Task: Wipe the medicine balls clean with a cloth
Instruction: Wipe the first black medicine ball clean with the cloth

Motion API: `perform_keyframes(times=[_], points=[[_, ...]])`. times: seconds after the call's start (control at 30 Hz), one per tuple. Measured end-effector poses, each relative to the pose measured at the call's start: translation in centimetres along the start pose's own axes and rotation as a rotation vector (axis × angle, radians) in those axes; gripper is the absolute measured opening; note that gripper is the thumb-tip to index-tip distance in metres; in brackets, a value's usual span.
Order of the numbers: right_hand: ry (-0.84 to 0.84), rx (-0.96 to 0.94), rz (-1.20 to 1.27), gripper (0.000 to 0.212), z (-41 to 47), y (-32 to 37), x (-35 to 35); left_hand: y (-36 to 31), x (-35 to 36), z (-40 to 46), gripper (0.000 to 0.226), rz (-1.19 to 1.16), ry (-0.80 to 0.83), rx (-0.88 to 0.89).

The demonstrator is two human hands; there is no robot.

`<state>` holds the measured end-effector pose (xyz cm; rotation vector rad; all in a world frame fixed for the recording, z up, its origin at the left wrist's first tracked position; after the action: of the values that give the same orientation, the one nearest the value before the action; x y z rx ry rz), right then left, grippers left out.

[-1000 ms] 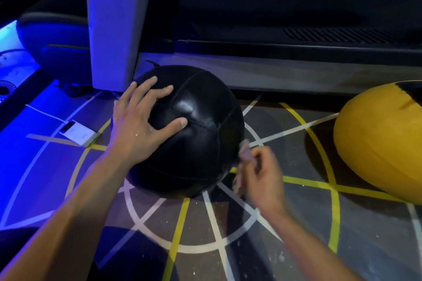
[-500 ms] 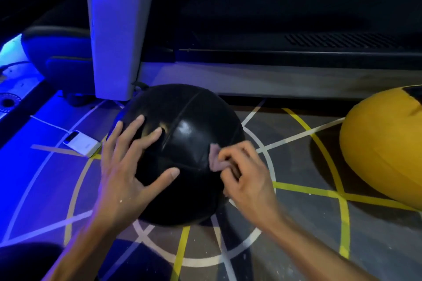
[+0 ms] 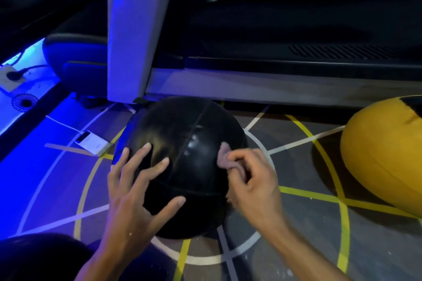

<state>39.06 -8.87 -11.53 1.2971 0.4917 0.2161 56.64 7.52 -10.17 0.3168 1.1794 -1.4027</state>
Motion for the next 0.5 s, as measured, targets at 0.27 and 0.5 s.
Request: perform_keyframes(times=[0.27, 0.5], points=[[-0.089, 0.383, 0.140, 0.007, 0.1, -4.5, -4.0, 1.0, -5.5, -1.4, 0.032, -0.179, -0.133, -0.208], [-0.060, 0.357, 0.133, 0.010, -2.8, -3.2, -2.3, 4.4, -4.6, 4.0, 0.058, -0.315, 0.008, -0.516]])
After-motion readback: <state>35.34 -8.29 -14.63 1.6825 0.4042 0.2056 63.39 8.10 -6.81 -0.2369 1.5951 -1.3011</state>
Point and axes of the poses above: each hand's wrist, its own z-axis towards the middle knuckle, its own x-axis out of the palm, y = z × x, the point moved 4 cm from there along z, towards the middle knuckle, and after that the axes turned 1 degree about y, right-handed, at the moved point
